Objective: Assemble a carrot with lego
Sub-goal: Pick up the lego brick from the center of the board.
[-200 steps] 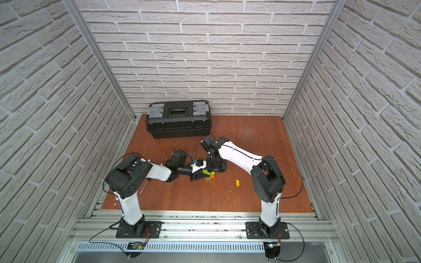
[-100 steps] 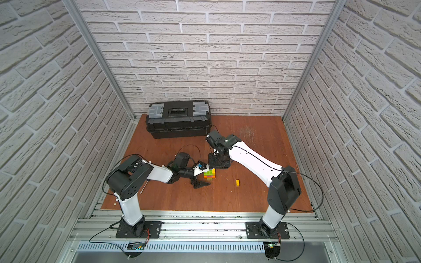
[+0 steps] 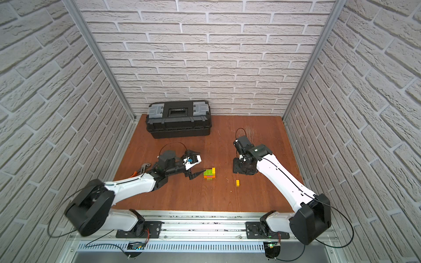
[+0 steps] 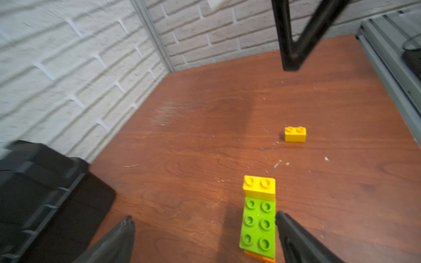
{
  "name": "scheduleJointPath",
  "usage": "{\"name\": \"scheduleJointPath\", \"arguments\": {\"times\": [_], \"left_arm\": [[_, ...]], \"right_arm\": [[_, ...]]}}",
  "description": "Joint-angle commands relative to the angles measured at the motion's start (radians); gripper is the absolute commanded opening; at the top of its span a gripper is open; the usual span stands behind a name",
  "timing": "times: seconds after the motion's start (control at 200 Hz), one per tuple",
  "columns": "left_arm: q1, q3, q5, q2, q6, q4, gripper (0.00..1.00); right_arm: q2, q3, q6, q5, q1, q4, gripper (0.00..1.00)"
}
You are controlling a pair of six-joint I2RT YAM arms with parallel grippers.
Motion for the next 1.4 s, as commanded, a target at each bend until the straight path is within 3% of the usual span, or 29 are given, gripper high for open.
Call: {"name": "scheduleJointPath", "arguments": {"times": [0.0,0.055,0.09,0.155,0.25,0.315,0.41,0.52,0.62,0.715,0.92,1.03,1.18,1.395], "left_arm": [[0.001,-0.024,-0.084,-0.162,-0.097,-0.052,0.98],[0.0,-0.01,-0.161,-0.25,-0.218,-0.097,0.98],[-0.001,0.026,-0.28,-0.299,-0.358,-0.158,0.98],[0.012,0.189,-0.538,-0.35,-0.638,-0.47,0.98],[0.04,0.484,-0.545,-0.272,-0.781,-0.894,0.98],[-0.052,0.65,-0.657,-0.18,-0.828,-1.087,0.98],[-0.22,0.822,-0.789,-0.044,-0.931,-1.209,0.98],[-0.355,1.004,-0.83,0.125,-1.096,-1.297,0.98],[-0.433,1.162,-0.803,0.293,-1.263,-1.386,0.98],[-0.479,1.295,-0.726,0.463,-1.389,-1.469,0.87],[-0.578,1.67,-0.636,0.862,-1.481,-1.729,0.75],[-0.576,1.683,-0.559,0.949,-1.53,-1.688,0.72],[-0.575,1.683,-0.5,1.003,-1.559,-1.669,0.7],[-0.569,1.661,-0.454,1.054,-1.574,-1.59,0.52]], "right_arm": [[-0.003,-0.062,-0.029,0.036,-0.02,0.028,0.54],[0.003,-0.088,-0.022,0.017,-0.033,0.04,0.52],[0.004,-0.095,-0.019,-0.002,-0.044,0.039,0.52],[-0.022,-0.1,-0.011,0.001,-0.057,0.033,0.51],[-0.095,-0.079,-0.01,0.053,-0.088,-0.004,0.51],[-0.14,-0.053,-0.02,0.098,-0.116,-0.041,0.52],[-0.178,-0.02,-0.039,0.111,-0.175,-0.092,0.52],[-0.257,-0.019,-0.022,0.135,-0.227,-0.124,0.51],[-0.377,-0.01,0.004,0.206,-0.257,-0.142,0.49],[-0.459,0.02,0.015,0.273,-0.271,-0.165,0.49],[-0.56,0.0,0.023,0.237,-0.277,-0.127,0.49],[-0.611,-0.046,0.019,0.146,-0.277,-0.084,0.49],[-0.632,-0.068,0.01,0.114,-0.277,-0.099,0.49],[-0.657,-0.089,0.005,0.098,-0.277,-0.09,0.49]]}}
